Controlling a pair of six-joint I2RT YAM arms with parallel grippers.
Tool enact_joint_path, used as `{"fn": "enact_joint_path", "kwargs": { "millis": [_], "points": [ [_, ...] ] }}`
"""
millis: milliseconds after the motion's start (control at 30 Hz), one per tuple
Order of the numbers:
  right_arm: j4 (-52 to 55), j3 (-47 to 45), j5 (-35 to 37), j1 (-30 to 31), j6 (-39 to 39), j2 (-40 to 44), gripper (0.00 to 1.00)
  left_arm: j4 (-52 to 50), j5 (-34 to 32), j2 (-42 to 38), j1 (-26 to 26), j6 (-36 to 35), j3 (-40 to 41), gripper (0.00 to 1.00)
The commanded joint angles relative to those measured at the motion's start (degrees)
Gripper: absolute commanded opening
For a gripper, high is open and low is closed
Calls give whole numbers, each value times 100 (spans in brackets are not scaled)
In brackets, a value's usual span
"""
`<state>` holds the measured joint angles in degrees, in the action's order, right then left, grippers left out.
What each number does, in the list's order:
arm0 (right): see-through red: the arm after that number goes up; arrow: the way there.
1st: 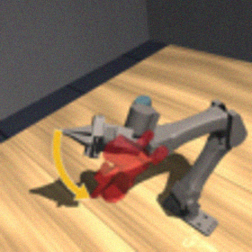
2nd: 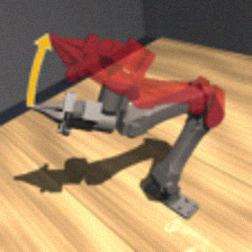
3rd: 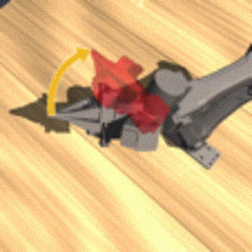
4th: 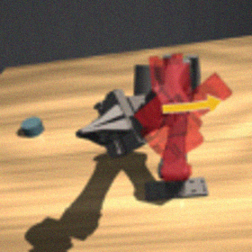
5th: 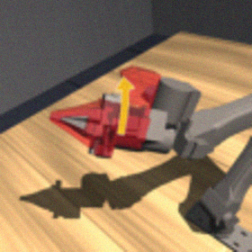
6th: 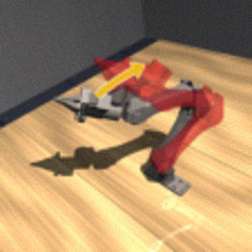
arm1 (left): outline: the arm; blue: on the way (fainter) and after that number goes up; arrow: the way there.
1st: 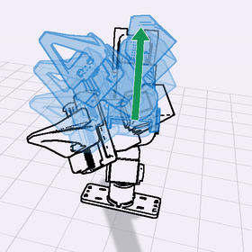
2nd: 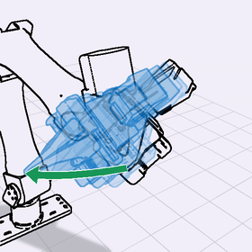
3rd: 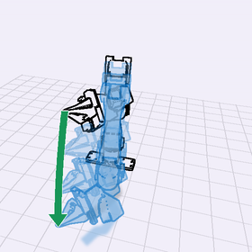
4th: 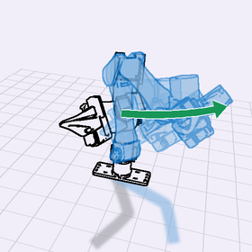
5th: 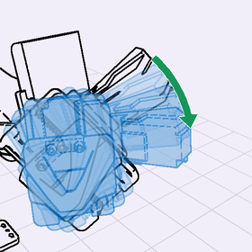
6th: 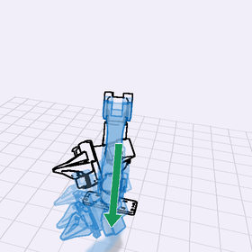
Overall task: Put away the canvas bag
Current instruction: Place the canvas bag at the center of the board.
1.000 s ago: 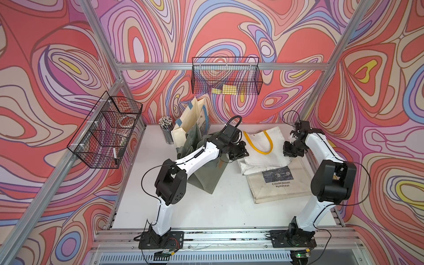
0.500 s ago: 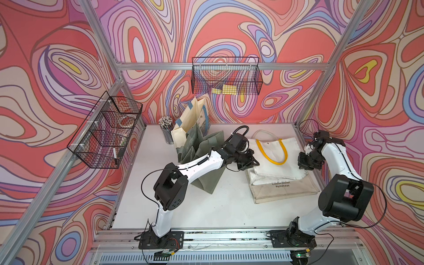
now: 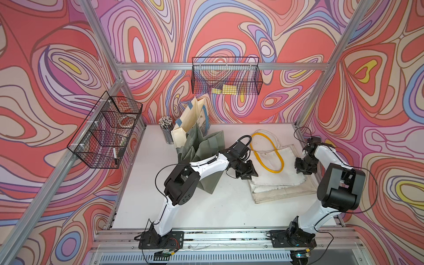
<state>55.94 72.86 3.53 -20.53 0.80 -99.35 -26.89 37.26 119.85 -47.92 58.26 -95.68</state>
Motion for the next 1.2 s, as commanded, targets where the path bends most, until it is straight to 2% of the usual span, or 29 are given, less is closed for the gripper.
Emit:
{"fn": "enact_joint_path", "kwargs": {
  "millis": [0, 33, 67, 167, 233, 300, 333, 400, 433, 567, 633, 733, 800, 967, 1167],
  "points": [
    [-268, 226, 380, 6, 6, 502, 49, -1268, -399, -735, 56, -1236, -505, 44],
    [-232, 315, 387, 5, 8, 582, 56, -1527, -450, -825, 60, -1486, -668, 44],
    [-196, 406, 325, 10, 10, 645, 57, -1804, -517, -890, 58, -1703, -869, 45],
    [44, 667, 197, 8, 109, 724, 59, -2391, -615, -915, 25, -2093, -1498, 45],
    [108, 699, -135, 6, 227, 833, 58, -2220, -478, -847, -9, -2029, -1655, 41],
    [59, 557, -690, 14, 504, 969, 54, -1769, -220, -667, -51, -1711, -1621, 35],
    [-13, 423, -1011, 31, 709, 1047, 49, -1569, -83, -498, -73, -1532, -1641, 30],
    [-272, 31, -1349, 165, 1188, 1244, 41, -1510, -214, -204, -125, -1286, -1722, 16],
    [-438, -203, -1336, 342, 1446, 1401, 40, -1381, -188, -90, -155, -1142, -1674, 14],
    [-1013, -906, -1327, 1287, 2239, 1845, 39, -4, 605, 268, -177, 89, -989, 10],
    [-1321, -1280, -1416, 1713, 2621, 1925, 39, 206, 632, 437, -203, 333, -789, 7],
    [-1841, -1973, -1502, 2009, 3174, 1984, 39, 335, 801, 650, -201, 676, -559, 8],
    [-2134, -2407, -1564, 2010, 3419, 1960, 38, 377, 658, 638, -206, 840, -215, 10],
    [-2729, -3346, -1407, 2010, 4213, 1987, 37, 794, 921, 832, -200, 1362, 334, 13],
    [-2650, -3574, -786, 2010, 4371, 1723, 40, 614, 835, 873, -206, 1305, 274, 15]
  ]
}}
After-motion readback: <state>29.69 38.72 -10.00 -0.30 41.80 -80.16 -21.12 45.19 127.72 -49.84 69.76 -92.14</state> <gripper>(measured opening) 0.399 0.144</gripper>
